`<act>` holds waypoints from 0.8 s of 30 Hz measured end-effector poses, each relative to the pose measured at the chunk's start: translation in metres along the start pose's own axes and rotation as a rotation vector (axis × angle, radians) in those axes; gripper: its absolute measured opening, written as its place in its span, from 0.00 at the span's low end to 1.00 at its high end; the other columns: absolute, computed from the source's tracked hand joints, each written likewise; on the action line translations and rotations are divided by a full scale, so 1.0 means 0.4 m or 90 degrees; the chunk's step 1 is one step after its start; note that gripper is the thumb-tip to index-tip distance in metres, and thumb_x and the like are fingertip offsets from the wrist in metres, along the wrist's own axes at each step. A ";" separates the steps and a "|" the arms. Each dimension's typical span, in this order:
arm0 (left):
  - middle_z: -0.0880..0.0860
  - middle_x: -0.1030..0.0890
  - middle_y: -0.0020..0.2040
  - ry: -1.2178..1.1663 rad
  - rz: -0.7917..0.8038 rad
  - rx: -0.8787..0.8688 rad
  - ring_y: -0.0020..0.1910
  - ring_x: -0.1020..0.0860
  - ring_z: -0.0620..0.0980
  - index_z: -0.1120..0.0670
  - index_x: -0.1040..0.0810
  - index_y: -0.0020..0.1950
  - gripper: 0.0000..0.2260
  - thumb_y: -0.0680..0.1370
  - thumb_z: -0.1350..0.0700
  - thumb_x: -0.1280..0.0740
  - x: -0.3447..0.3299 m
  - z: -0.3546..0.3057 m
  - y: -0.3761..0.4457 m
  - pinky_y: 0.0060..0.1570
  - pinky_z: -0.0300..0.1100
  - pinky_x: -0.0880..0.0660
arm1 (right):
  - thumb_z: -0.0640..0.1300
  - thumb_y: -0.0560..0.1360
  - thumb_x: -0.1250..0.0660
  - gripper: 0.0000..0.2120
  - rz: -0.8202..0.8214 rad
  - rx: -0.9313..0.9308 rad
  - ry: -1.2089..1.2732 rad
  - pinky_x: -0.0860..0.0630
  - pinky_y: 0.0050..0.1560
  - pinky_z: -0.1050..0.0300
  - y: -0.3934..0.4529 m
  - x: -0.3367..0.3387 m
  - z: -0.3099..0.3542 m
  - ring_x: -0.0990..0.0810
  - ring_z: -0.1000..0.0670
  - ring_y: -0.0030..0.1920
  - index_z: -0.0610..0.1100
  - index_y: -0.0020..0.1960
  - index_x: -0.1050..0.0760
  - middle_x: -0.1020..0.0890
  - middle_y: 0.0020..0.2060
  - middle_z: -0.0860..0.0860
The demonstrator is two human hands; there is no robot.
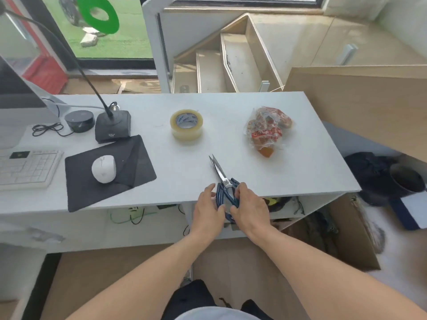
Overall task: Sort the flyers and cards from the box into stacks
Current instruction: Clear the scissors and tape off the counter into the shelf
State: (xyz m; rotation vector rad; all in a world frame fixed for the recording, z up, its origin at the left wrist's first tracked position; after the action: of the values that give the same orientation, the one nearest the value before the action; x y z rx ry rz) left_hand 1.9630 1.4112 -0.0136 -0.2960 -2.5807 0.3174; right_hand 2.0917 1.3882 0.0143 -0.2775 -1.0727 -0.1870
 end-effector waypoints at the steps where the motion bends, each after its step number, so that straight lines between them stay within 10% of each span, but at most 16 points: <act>1: 0.46 0.27 0.64 -0.007 -0.022 -0.004 0.51 0.20 0.46 0.43 0.38 0.77 0.29 0.79 0.60 0.33 -0.022 0.000 -0.039 0.56 0.49 0.21 | 0.42 0.73 0.30 0.14 -0.001 0.006 0.013 0.27 0.42 0.50 -0.034 0.004 -0.022 0.24 0.47 0.41 0.50 0.49 0.35 0.23 0.42 0.52; 14: 0.42 0.27 0.67 -0.006 -0.061 0.053 0.59 0.22 0.44 0.34 0.46 0.78 0.35 0.80 0.58 0.32 -0.177 0.079 -0.433 0.59 0.48 0.20 | 0.45 0.73 0.27 0.19 0.072 0.007 0.034 0.30 0.37 0.55 -0.384 -0.032 -0.203 0.25 0.52 0.38 0.53 0.43 0.39 0.25 0.37 0.56; 24: 0.41 0.26 0.71 0.134 0.073 0.037 0.69 0.28 0.43 0.40 0.44 0.80 0.31 0.81 0.52 0.34 -0.128 0.223 -0.316 0.66 0.40 0.32 | 0.43 0.73 0.27 0.18 0.101 -0.138 0.051 0.25 0.38 0.55 -0.333 -0.199 -0.188 0.23 0.55 0.36 0.53 0.42 0.38 0.23 0.36 0.55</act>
State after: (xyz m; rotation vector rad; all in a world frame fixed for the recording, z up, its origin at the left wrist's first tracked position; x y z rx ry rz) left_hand 1.9409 1.2627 -0.0769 -0.4339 -2.3479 0.3804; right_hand 2.0794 1.2395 -0.0721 -0.5442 -0.9466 -0.1702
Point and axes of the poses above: each hand's wrist, its own y-axis towards the middle knuckle, its own x-axis out of the back of the hand, z = x × y, the point moved 1 cm from there along y, towards the middle knuckle
